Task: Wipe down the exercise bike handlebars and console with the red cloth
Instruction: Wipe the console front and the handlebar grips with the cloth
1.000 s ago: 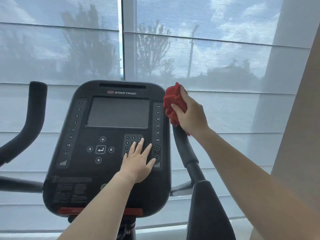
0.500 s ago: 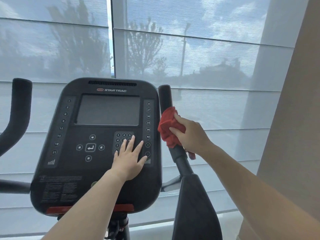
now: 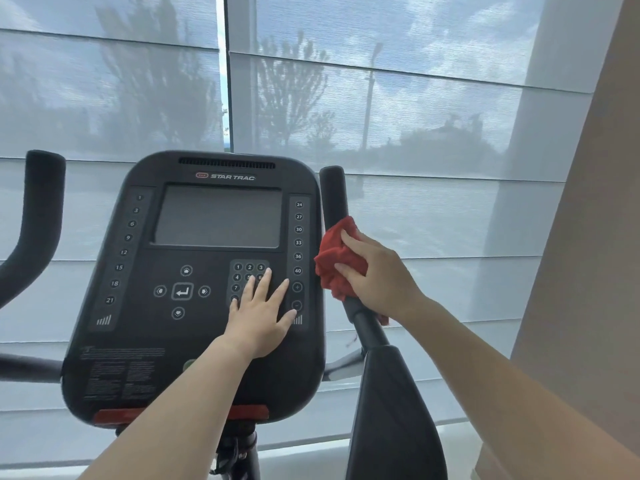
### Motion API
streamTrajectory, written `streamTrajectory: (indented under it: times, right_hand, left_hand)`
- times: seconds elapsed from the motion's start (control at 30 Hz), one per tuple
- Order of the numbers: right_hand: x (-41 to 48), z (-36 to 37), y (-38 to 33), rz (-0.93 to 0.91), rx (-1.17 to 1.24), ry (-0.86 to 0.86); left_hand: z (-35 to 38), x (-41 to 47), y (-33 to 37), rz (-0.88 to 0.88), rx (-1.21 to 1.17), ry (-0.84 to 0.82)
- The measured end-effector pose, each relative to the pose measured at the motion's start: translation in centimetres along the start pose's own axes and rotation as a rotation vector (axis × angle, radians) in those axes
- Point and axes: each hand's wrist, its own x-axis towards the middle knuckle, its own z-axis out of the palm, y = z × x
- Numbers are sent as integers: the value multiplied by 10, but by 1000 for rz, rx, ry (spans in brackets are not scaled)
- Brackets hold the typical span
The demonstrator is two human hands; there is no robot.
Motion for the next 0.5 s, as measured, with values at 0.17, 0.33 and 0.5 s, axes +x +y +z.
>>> streamTrajectory:
  times: [0.17, 0.33, 0.5]
  right_hand:
    - [4, -5, -4, 29, 19, -23]
    - [-9, 1, -4, 18, 3, -47]
    - [-22, -10, -9, 53, -13, -54]
  left_hand:
    - [-2, -2, 0, 6, 1, -5]
    - [-2, 0, -1, 6, -9, -1]
    - [1, 0, -4, 13, 22, 12]
